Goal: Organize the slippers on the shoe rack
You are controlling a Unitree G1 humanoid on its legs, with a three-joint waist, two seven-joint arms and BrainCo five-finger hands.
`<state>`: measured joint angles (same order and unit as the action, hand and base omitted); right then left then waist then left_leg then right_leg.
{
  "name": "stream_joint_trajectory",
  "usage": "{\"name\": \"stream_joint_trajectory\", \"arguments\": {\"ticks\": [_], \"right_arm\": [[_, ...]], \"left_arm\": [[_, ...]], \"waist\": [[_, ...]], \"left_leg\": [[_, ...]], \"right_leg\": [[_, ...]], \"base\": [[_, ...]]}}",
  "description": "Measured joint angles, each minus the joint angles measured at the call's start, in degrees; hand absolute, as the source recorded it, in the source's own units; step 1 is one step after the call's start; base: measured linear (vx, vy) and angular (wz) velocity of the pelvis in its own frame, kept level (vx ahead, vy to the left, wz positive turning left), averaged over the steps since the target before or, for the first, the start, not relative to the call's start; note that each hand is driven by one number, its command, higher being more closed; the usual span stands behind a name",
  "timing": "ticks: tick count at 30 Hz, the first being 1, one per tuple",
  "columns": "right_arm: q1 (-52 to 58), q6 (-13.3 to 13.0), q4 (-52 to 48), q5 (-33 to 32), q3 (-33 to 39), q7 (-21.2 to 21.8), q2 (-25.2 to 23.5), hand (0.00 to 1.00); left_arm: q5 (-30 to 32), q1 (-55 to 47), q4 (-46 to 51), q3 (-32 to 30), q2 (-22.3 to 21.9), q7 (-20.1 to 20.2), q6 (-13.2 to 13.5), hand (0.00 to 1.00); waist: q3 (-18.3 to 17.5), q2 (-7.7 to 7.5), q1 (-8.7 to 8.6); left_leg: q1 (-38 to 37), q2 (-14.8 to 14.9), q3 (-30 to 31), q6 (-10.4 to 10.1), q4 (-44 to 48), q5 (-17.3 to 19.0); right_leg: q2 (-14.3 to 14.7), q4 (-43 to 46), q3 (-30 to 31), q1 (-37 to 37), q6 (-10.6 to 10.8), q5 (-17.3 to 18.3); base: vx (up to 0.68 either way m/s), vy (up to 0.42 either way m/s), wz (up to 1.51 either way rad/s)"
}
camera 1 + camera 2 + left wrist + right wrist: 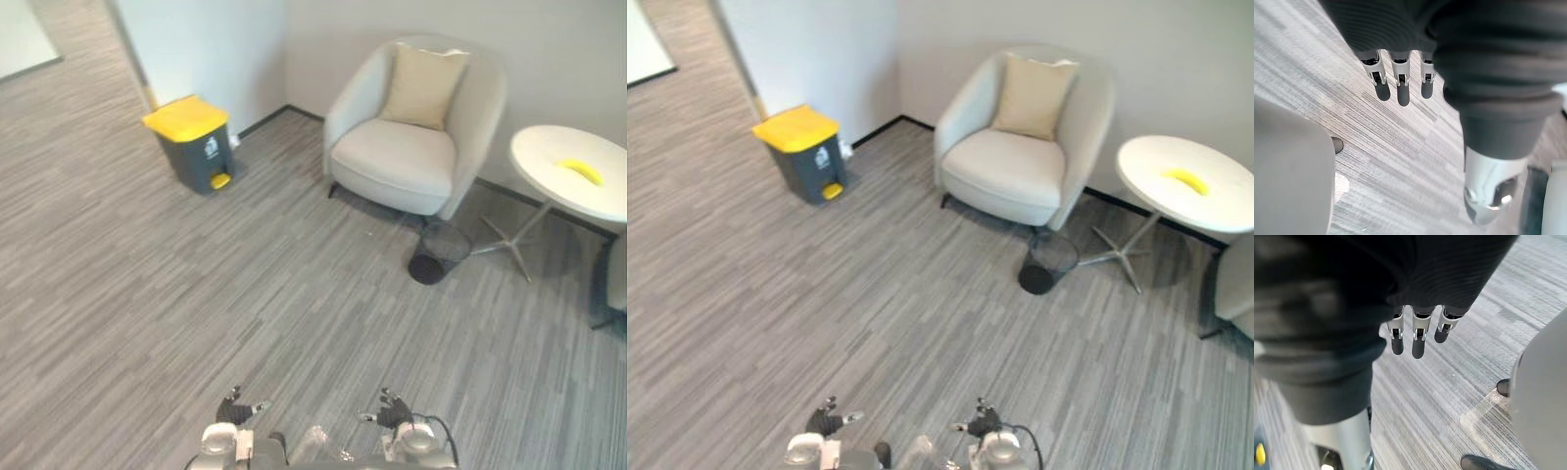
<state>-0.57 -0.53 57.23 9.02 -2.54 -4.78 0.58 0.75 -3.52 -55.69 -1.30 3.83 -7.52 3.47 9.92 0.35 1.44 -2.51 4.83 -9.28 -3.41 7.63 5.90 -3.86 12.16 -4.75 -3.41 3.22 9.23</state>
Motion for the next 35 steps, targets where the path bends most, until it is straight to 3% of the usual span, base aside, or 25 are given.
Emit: {"name": "stream_joint_trajectory", "arguments": {"ticks": [1,3,6,8,10,11,14,16,17,18,19,20,21,22,23,25,26,35], "right_arm": [[-0.1,-0.2,0.1,0.0,0.0,0.1,-0.1,0.0],[-0.6,-0.7,0.0,0.1,0.0,0.2,0.4,0.0],[-0.6,-0.9,0.2,0.8,0.1,0.2,1.4,0.0],[-0.6,-1.0,0.7,1.9,0.1,0.2,2.2,0.0],[-0.6,-1.1,1.3,2.3,0.1,0.2,3.0,0.0],[-0.6,-1.1,1.9,2.2,0.1,0.1,3.1,0.0],[-0.6,-0.9,2.1,2.1,0.0,0.0,3.9,0.0],[-0.6,-0.5,2.2,1.6,0.6,-0.4,4.4,0.0],[-0.8,-0.4,2.3,1.1,1.6,-0.6,4.6,0.0],[-0.8,-0.3,2.3,0.9,2.3,-0.7,4.5,0.0],[-0.6,-0.3,2.3,0.9,2.3,-0.7,4.5,0.0],[0.0,-0.3,2.3,1.1,2.3,-0.7,4.8,0.0],[0.0,-0.1,2.7,1.1,2.4,-0.6,5.3,0.0],[0.6,0.1,2.6,1.1,2.6,-0.7,4.3,0.0],[0.7,0.1,2.5,1.1,2.8,-0.7,4.0,0.0],[1.3,0.1,2.3,1.1,4.2,-0.7,2.1,0.0],[1.4,0.2,2.4,1.1,4.7,-0.7,1.8,0.0],[2.2,0.1,2.8,-0.6,7.4,-0.8,1.4,0.0]], "left_arm": [[0.0,0.0,-0.2,0.1,0.4,0.0,-0.1,0.0],[0.1,0.1,-1.1,0.8,0.0,0.1,-0.1,0.0],[0.2,0.1,-1.5,1.2,-0.3,0.1,-0.1,0.0],[0.1,0.1,-1.7,1.2,-0.4,0.3,0.0,0.0],[0.1,0.2,-1.0,0.9,-0.6,0.4,0.1,0.0],[0.1,0.1,-0.1,0.2,-0.8,0.5,0.1,0.0],[0.1,0.1,0.8,0.0,-1.2,0.5,0.1,0.0],[0.2,0.3,0.8,0.0,-1.0,0.4,0.1,0.0],[0.2,0.5,1.1,0.2,-1.0,0.3,0.1,0.0],[0.1,0.6,1.2,0.2,-1.0,0.1,0.1,0.0],[-0.1,0.6,1.2,0.2,-1.1,0.1,0.1,0.0],[-0.4,0.2,1.1,0.9,-1.6,0.0,0.1,0.0],[-1.0,0.3,1.0,0.7,-2.2,0.0,0.2,0.0],[-0.9,0.7,1.0,1.0,-1.4,0.0,0.1,0.0],[-0.9,0.7,1.0,1.1,-1.1,0.0,0.1,0.0],[-0.9,0.7,0.4,1.3,0.5,0.1,0.0,0.0],[-0.9,0.7,0.1,1.3,0.8,0.1,0.0,0.0],[-0.9,0.5,-1.8,2.4,1.2,0.2,0.1,0.0]], "waist": [[0.0,-0.43,-0.05],[-0.1,0.01,-1.35],[-0.2,0.66,-1.54],[-0.2,1.04,-1.69],[0.2,2.03,-1.42],[0.7,2.99,-0.9],[0.8,3.95,-0.41],[0.6,2.71,-0.05],[1.2,2.23,-0.05],[1.5,1.94,0.25],[1.4,2.08,0.32],[0.9,3.46,0.53],[1.0,3.67,0.8],[0.2,1.92,0.76],[0.1,1.41,0.78],[-0.9,-1.43,0.81],[-1.1,-1.98,0.81],[-2.1,-2.03,0.8]], "left_leg": [[-1.0,-0.3,-2.2,0.0,-0.8,0.0],[-2.9,0.0,-3.3,-0.6,-2.4,-0.4],[-4.0,0.3,-5.2,-1.5,-4.3,-1.1],[-3.1,1.8,-5.6,-2.3,-1.8,0.3],[-0.1,6.2,-5.8,-4.0,10.3,6.2],[3.9,9.6,-4.7,-4.7,22.2,8.1],[9.9,13.5,-1.5,-3.1,38.9,5.3],[10.7,8.5,4.1,-3.2,37.1,8.9],[10.6,4.4,7.3,-2.3,31.9,11.3],[10.4,-0.8,12.0,-2.2,23.4,11.5],[10.1,-2.5,14.3,-2.4,18.7,10.4],[9.1,-3.7,17.8,-2.7,10.0,4.7],[8.2,-3.9,17.0,-0.7,10.3,0.4],[6.6,-5.1,15.8,-0.2,8.6,0.5],[6.3,-5.4,15.7,-0.1,8.1,0.5],[4.3,-6.8,14.5,1.1,4.3,-0.3],[3.4,-7.0,14.4,1.4,3.3,-0.5],[-1.5,-7.0,13.3,2.2,-3.0,-1.4]], "right_leg": [[-2.6,-0.4,-11.3,0.6,-1.3,0.7],[-3.9,0.4,-16.9,0.5,-1.2,0.1],[-2.6,-0.3,-15.7,1.4,-1.8,-0.3],[-1.0,-2.4,-15.3,0.4,-2.1,-0.8],[2.1,-7.0,-14.2,-3.2,-2.5,-1.3],[4.3,-8.8,-12.8,-4.9,-3.5,-1.4],[6.8,-9.1,-7.3,-6.3,-5.0,-1.4],[5.0,-8.6,-3.3,-6.6,-5.3,-1.3],[3.6,-8.2,-1.3,-6.5,-5.2,-1.3],[1.5,-8.3,0.3,-6.4,-4.4,-1.8],[1.1,-8.4,1.1,-6.4,-3.9,-1.8],[1.5,-8.7,2.4,-6.4,-2.5,-1.5],[1.4,-8.8,3.8,-7.2,-1.3,-0.9],[-0.3,-8.5,3.0,-7.6,-0.5,-0.6],[-0.7,-8.4,2.9,-7.6,-0.3,-0.4],[-2.4,-8.3,2.7,-7.6,0.2,0.1],[-2.8,-8.1,2.5,-7.6,0.2,0.0],[-3.2,-6.6,1.8,-7.9,0.2,0.0]], "base": [[-0.04,-0.032,-0.92],[0.03,-0.032,-0.6],[0.04,-0.043,-0.41],[0.06,-0.088,-0.12],[0.07,-0.086,-0.36],[0.06,-0.033,-0.65],[0.15,0.032,-1.02],[0.23,0.122,-0.98],[0.22,0.165,-0.95],[0.23,0.221,-0.92],[0.19,0.2,-0.87],[0.2,0.234,-0.69],[0.26,0.247,-0.6],[0.22,0.203,-0.34],[0.22,0.127,-0.15],[0.21,0.053,-0.14],[0.2,0.038,-0.16],[0.08,0.004,-0.06]]}}
